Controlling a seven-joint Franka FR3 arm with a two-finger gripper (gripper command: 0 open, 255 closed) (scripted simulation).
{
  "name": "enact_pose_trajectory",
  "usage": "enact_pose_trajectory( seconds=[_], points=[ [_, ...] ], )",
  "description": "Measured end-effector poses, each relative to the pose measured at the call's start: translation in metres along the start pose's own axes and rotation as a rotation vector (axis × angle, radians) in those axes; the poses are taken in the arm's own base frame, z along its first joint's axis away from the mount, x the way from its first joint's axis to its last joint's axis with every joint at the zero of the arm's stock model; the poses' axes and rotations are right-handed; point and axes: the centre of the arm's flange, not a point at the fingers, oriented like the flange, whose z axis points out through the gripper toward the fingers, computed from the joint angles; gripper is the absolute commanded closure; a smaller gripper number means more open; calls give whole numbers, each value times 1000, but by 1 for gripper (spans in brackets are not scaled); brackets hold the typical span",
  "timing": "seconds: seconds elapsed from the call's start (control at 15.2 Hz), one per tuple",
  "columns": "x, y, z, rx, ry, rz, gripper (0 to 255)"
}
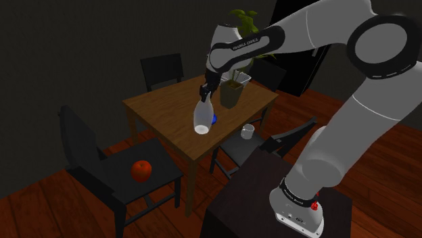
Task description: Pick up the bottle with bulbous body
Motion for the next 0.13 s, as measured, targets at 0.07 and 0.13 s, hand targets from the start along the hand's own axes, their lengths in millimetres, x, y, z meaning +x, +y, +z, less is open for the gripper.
enact_pose_trajectory(
  seconds=[0.07,0.13],
  points=[
    [1,1,-6,0,0,0,255],
    [2,1,-9,0,0,0,255]
  ],
)
